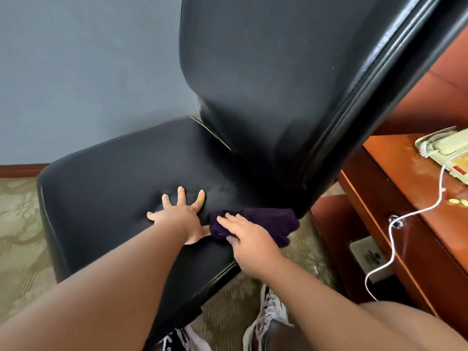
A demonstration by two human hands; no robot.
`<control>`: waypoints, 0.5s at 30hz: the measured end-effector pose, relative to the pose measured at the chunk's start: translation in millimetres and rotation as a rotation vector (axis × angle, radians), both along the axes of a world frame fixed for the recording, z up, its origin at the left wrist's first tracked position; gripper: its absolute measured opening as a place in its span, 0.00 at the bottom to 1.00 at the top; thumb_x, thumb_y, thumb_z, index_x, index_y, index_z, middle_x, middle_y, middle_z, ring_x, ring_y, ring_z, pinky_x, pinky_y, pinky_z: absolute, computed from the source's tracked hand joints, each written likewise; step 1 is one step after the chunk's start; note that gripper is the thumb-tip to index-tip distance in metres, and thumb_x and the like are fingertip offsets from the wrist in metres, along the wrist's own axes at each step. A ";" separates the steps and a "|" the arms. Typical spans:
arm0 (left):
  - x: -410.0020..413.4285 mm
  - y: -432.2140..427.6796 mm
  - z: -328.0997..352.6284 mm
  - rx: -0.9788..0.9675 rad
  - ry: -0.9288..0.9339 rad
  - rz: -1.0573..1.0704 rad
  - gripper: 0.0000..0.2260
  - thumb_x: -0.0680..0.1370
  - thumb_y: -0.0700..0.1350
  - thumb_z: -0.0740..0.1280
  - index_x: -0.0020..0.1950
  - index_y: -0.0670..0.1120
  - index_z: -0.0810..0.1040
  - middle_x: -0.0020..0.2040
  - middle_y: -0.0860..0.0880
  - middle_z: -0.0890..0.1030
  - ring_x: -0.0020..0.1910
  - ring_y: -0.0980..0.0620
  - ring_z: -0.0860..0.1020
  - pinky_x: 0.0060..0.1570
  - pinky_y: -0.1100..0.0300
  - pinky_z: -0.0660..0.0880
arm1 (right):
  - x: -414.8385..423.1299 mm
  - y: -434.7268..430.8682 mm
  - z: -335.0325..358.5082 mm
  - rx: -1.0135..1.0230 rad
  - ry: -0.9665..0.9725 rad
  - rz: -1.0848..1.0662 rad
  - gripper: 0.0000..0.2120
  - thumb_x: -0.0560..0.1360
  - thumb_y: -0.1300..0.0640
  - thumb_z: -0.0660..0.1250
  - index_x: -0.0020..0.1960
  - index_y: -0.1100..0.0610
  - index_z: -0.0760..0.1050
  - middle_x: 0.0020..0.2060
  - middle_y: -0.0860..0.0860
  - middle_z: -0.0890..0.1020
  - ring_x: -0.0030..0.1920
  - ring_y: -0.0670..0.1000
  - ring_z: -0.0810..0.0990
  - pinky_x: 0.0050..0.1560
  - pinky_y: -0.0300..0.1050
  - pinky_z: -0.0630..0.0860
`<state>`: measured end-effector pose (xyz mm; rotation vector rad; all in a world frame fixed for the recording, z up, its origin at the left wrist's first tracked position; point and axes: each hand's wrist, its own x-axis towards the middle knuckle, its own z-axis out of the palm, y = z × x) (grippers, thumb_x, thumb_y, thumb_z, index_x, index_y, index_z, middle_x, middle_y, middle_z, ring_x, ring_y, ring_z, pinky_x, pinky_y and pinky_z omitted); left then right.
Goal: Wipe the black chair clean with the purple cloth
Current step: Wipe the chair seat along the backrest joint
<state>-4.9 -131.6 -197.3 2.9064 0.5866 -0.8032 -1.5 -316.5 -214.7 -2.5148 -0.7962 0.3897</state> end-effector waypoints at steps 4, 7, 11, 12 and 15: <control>2.5 -3.8 -1.6 -0.013 -0.016 0.041 0.45 0.65 0.79 0.54 0.73 0.69 0.32 0.78 0.53 0.34 0.77 0.37 0.38 0.63 0.27 0.57 | 45.0 -33.5 -1.4 -0.069 -0.111 -0.045 0.24 0.83 0.47 0.57 0.78 0.40 0.59 0.78 0.42 0.60 0.79 0.48 0.55 0.76 0.51 0.58; 4.4 -8.4 -1.3 -0.012 -0.008 0.071 0.44 0.67 0.79 0.54 0.73 0.68 0.32 0.78 0.53 0.34 0.77 0.37 0.38 0.64 0.27 0.56 | 72.0 -40.1 -6.1 0.001 -0.092 -0.251 0.23 0.83 0.49 0.57 0.78 0.43 0.62 0.79 0.47 0.61 0.79 0.51 0.55 0.77 0.52 0.56; 12.2 -17.9 1.9 -0.009 0.002 0.130 0.44 0.68 0.78 0.55 0.74 0.68 0.32 0.78 0.52 0.33 0.77 0.37 0.39 0.65 0.27 0.55 | 71.8 -23.6 -13.3 0.002 -0.119 -0.297 0.24 0.85 0.54 0.53 0.80 0.46 0.58 0.80 0.48 0.59 0.80 0.53 0.52 0.78 0.54 0.50; 14.6 -19.9 3.1 -0.009 0.009 0.144 0.44 0.68 0.78 0.55 0.74 0.67 0.32 0.78 0.52 0.33 0.77 0.37 0.39 0.65 0.26 0.55 | 69.1 -22.1 -13.5 0.023 -0.104 -0.304 0.24 0.85 0.55 0.53 0.80 0.47 0.57 0.80 0.48 0.59 0.80 0.53 0.52 0.78 0.54 0.50; 21.4 -26.4 3.1 -0.004 0.030 0.185 0.44 0.68 0.77 0.55 0.74 0.67 0.31 0.78 0.51 0.33 0.76 0.36 0.39 0.65 0.26 0.55 | 52.5 -19.2 -13.3 0.078 -0.061 -0.324 0.24 0.84 0.57 0.54 0.80 0.47 0.57 0.79 0.48 0.59 0.80 0.53 0.51 0.78 0.54 0.50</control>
